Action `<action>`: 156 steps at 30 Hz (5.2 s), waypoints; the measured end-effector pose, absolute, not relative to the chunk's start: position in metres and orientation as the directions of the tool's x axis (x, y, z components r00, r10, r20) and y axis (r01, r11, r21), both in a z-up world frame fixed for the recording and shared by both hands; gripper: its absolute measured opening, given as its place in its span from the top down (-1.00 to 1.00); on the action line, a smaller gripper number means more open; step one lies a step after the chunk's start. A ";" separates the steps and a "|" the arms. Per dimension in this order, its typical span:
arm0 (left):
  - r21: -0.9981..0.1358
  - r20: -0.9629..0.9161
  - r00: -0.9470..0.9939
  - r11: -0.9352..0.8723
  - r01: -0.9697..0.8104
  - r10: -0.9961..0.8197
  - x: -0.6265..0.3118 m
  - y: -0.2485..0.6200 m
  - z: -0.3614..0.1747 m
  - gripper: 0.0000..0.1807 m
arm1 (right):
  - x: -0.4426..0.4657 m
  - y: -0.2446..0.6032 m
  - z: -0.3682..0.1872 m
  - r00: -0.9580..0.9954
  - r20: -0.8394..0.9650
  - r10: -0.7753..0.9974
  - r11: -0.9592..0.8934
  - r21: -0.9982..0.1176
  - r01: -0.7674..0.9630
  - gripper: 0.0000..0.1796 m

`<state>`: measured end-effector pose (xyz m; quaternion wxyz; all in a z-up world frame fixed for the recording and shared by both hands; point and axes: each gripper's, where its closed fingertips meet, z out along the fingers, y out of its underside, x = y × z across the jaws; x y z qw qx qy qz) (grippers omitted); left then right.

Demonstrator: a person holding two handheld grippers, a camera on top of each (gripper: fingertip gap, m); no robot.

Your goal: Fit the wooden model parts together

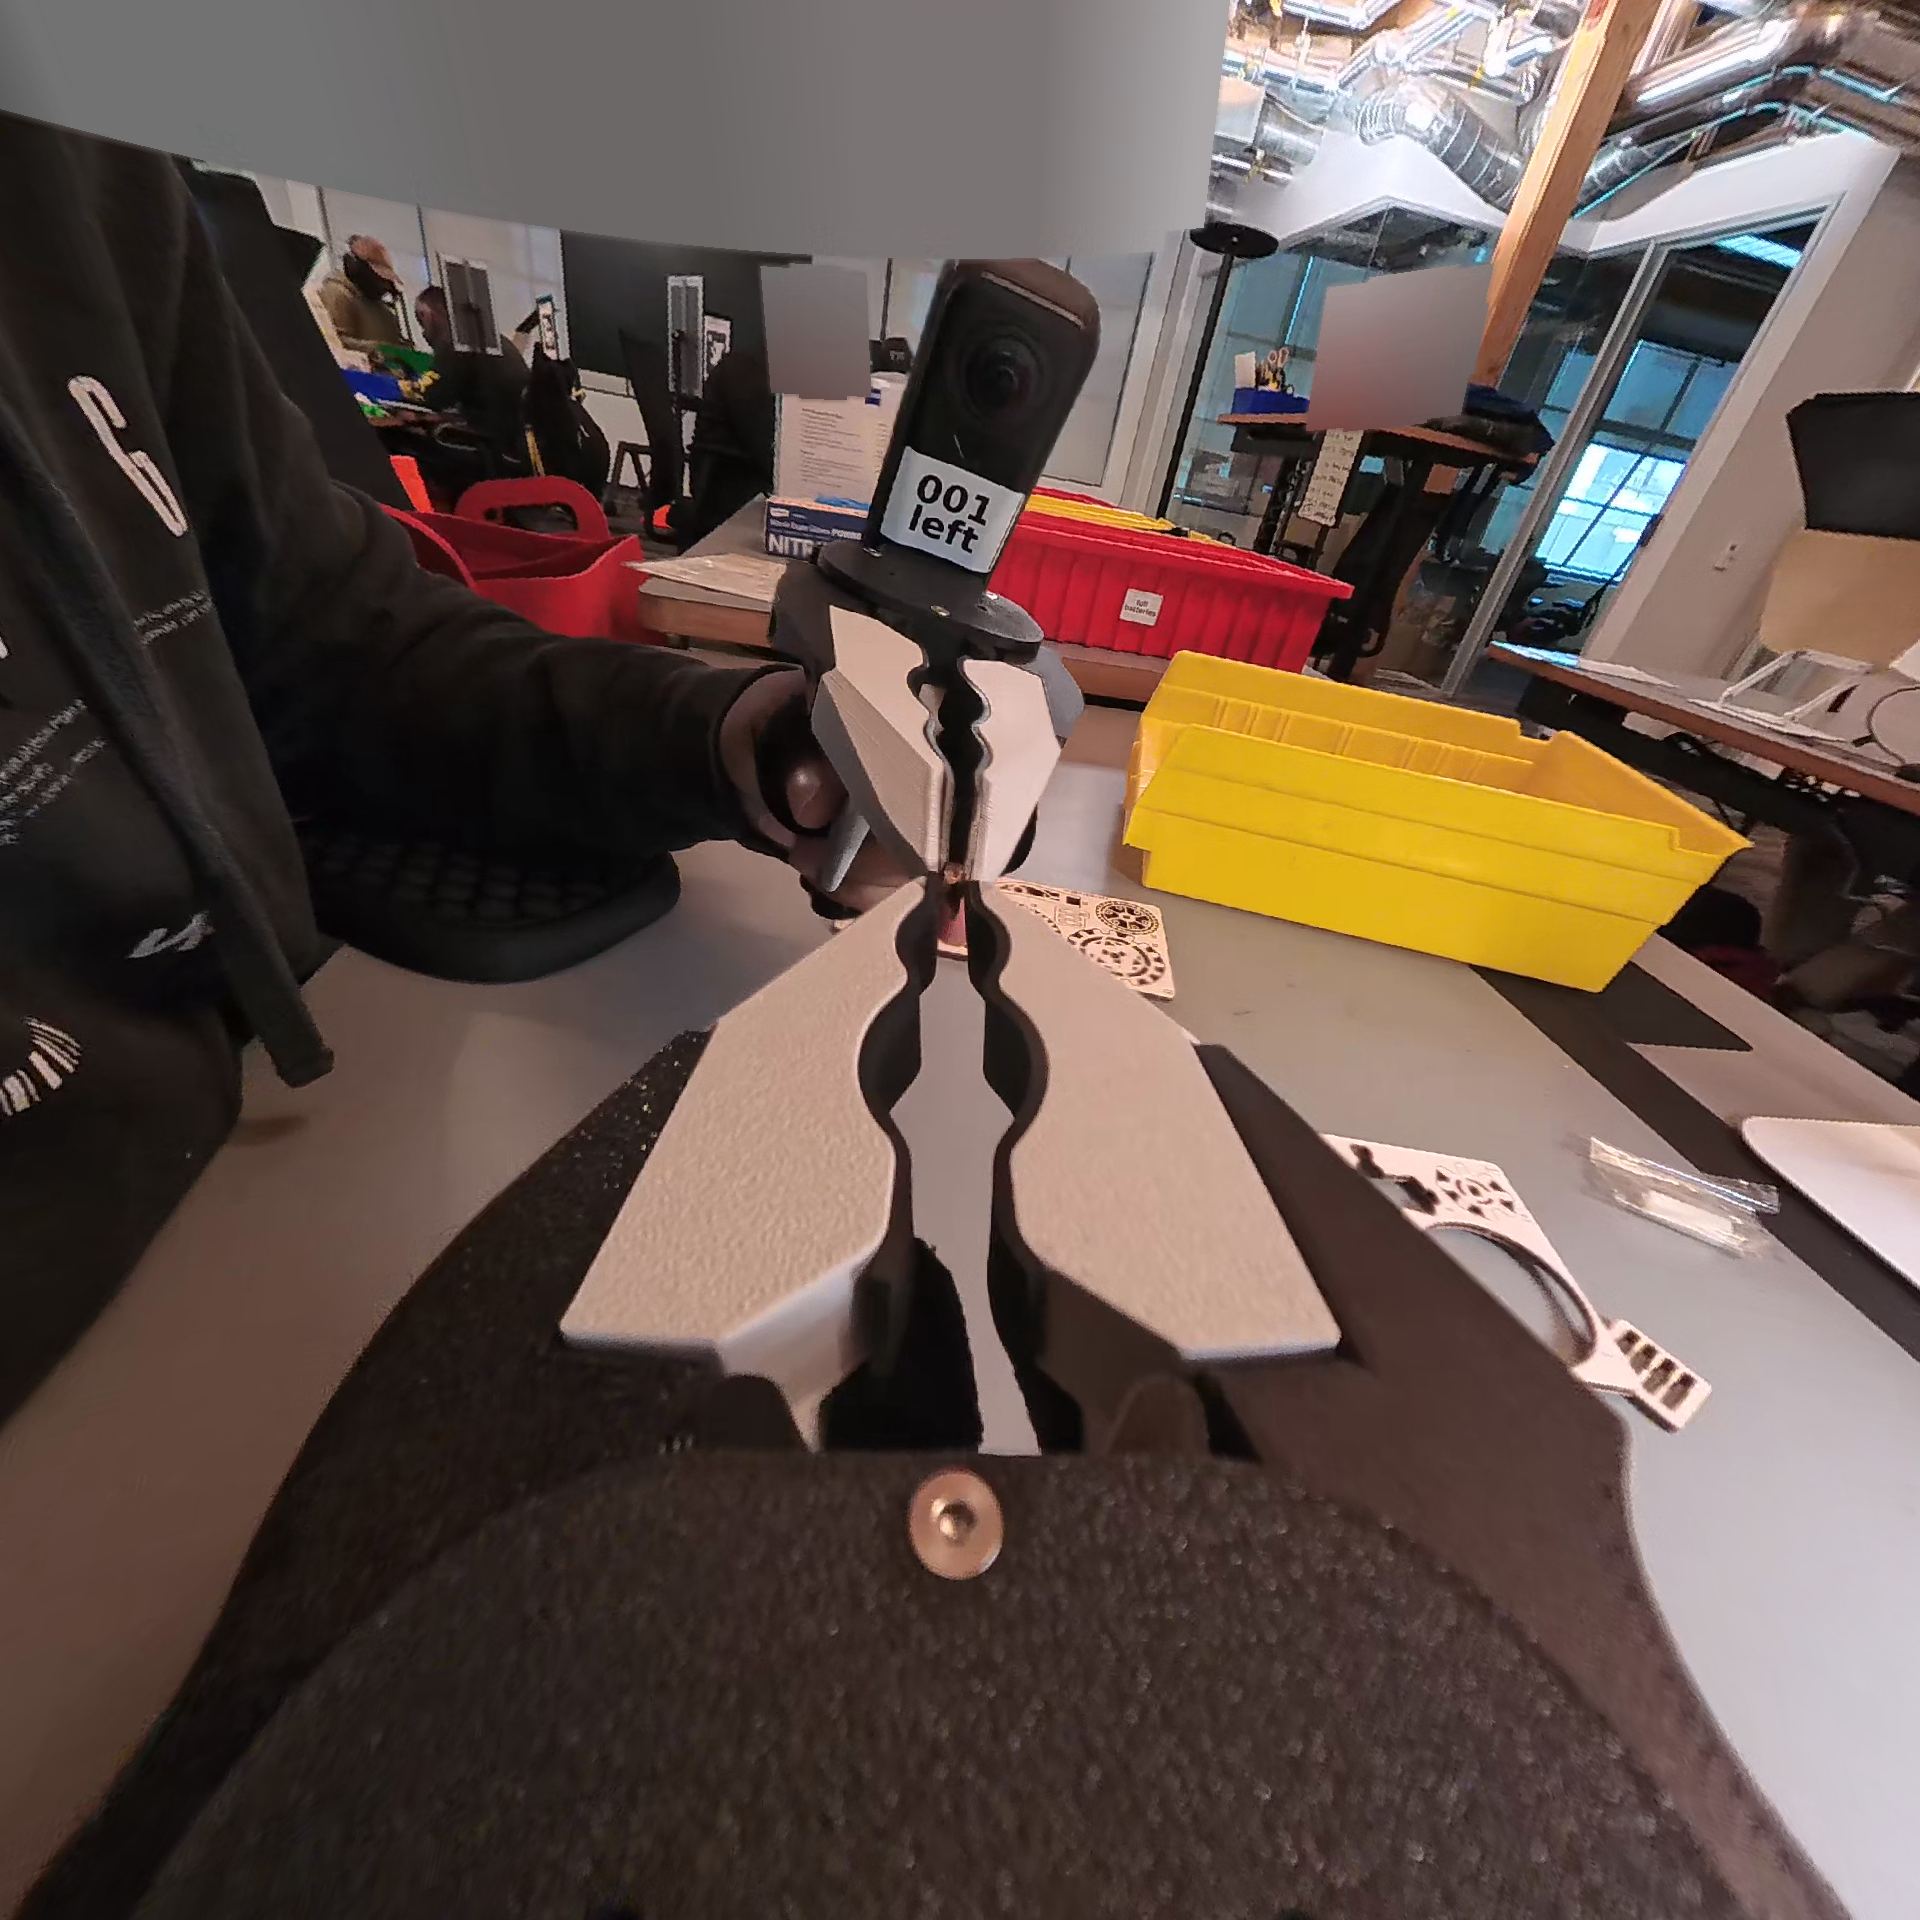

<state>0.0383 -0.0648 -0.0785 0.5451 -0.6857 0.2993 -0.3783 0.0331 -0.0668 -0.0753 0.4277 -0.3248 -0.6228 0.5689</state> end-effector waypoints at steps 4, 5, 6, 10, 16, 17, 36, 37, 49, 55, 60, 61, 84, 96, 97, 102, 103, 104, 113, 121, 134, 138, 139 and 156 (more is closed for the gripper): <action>-0.965 0.233 0.543 -0.260 0.028 -0.807 0.036 -0.063 -0.078 0.98 | 0.032 -0.065 -0.076 -0.402 0.194 0.895 0.171 -0.981 -0.093 0.98; -0.962 0.247 0.543 -0.270 0.039 -0.802 0.036 -0.062 -0.078 0.98 | 0.031 -0.065 -0.075 -0.397 0.199 0.896 0.176 -0.980 -0.096 0.98; -0.959 0.258 0.545 -0.280 0.046 -0.797 0.036 -0.062 -0.079 0.98 | 0.031 -0.064 -0.076 -0.393 0.201 0.897 0.178 -0.979 -0.094 0.98; -0.952 0.276 0.555 -0.301 0.048 -0.785 0.035 -0.060 -0.083 0.98 | 0.030 -0.062 -0.080 -0.391 0.175 0.904 0.161 -0.984 -0.070 0.97; -0.943 0.305 0.547 -0.327 0.060 -0.779 0.035 -0.058 -0.088 0.98 | 0.029 -0.060 -0.085 -0.406 0.144 0.902 0.141 -0.989 -0.036 0.98; -0.944 0.306 0.546 -0.324 0.065 -0.780 0.035 -0.058 -0.088 0.98 | 0.029 -0.060 -0.085 -0.417 0.116 0.902 0.116 -0.993 -0.025 0.98; -0.954 -0.204 0.700 -0.021 -0.298 -0.685 0.035 -0.045 -0.098 0.82 | 0.030 -0.045 -0.093 -0.482 -0.676 0.558 -0.575 -0.733 0.363 0.99; -0.953 -0.211 0.698 -0.015 -0.303 -0.684 0.035 -0.045 -0.097 0.84 | 0.029 -0.046 -0.094 -0.483 -0.683 0.548 -0.580 -0.726 0.369 0.99; -0.955 -0.206 0.740 -0.031 -0.294 -0.640 0.021 -0.041 -0.095 0.93 | 0.027 -0.036 -0.100 -0.439 -0.609 0.661 -0.492 -0.793 0.359 0.76; -0.983 -0.087 0.891 -0.108 -0.150 -0.445 -0.051 -0.021 -0.094 0.93 | 0.050 0.046 -0.128 -0.094 -0.100 0.991 -0.045 -0.884 0.465 0.41; -0.989 -0.012 0.919 -0.132 -0.070 -0.395 -0.075 -0.017 -0.097 0.93 | 0.060 0.038 -0.157 -0.150 0.034 0.988 0.126 -0.736 0.665 0.29; -0.988 -0.014 0.918 -0.135 -0.073 -0.395 -0.075 -0.017 -0.098 0.93 | 0.056 0.031 -0.164 -0.188 0.049 0.981 0.167 -0.706 0.688 0.28; -0.984 -0.062 0.931 -0.135 -0.117 -0.359 -0.086 -0.020 -0.098 0.93 | -0.009 0.040 -0.200 -0.172 -0.027 0.985 0.132 -0.526 0.840 0.39; -0.981 -0.062 0.922 -0.145 -0.126 -0.383 -0.084 -0.019 -0.103 0.93 | -0.091 0.014 -0.210 -0.331 -0.012 0.944 0.288 -0.466 0.837 0.59; -0.982 -0.059 0.922 -0.143 -0.122 -0.382 -0.084 -0.019 -0.103 0.93 | -0.098 0.010 -0.211 -0.345 -0.016 0.939 0.298 -0.469 0.832 0.61; -0.984 -0.051 0.925 -0.138 -0.110 -0.376 -0.087 -0.019 -0.101 0.93 | -0.117 0.001 -0.201 -0.373 -0.035 0.927 0.307 -0.500 0.809 0.59; -0.985 -0.051 0.926 -0.137 -0.109 -0.375 -0.088 -0.020 -0.101 0.94 | -0.114 0.006 -0.198 -0.364 -0.021 0.931 0.307 -0.492 0.814 0.57; -0.985 -0.051 0.926 -0.135 -0.109 -0.374 -0.088 -0.020 -0.100 0.93 | -0.109 0.013 -0.197 -0.354 -0.004 0.935 0.310 -0.474 0.824 0.53; -0.982 -0.063 0.920 -0.140 -0.126 -0.388 -0.083 -0.019 -0.102 0.93 | -0.084 0.059 -0.207 -0.205 -0.069 0.976 0.162 -0.395 0.905 0.68; -0.981 -0.058 0.921 -0.147 -0.124 -0.386 -0.085 -0.018 -0.105 0.93 | -0.118 0.059 -0.208 -0.302 0.022 0.953 0.286 -0.399 0.871 0.80; -0.982 -0.047 0.923 -0.149 -0.112 -0.381 -0.087 -0.018 -0.106 0.93 | -0.104 0.014 -0.208 -0.425 -0.008 0.905 0.387 -0.398 0.832 0.57; -0.983 -0.049 0.925 -0.145 -0.111 -0.377 -0.088 -0.019 -0.104 0.93 | -0.110 0.019 -0.208 -0.423 -0.016 0.906 0.382 -0.403 0.832 0.63; -0.983 -0.048 0.925 -0.146 -0.110 -0.378 -0.088 -0.019 -0.104 0.93 | -0.111 0.023 -0.208 -0.424 -0.006 0.906 0.386 -0.400 0.831 0.62; -0.984 -0.059 0.902 -0.126 -0.124 -0.427 -0.076 -0.020 -0.105 0.93 | -0.041 -0.006 -0.129 -0.328 0.080 0.941 0.253 -0.809 0.530 0.61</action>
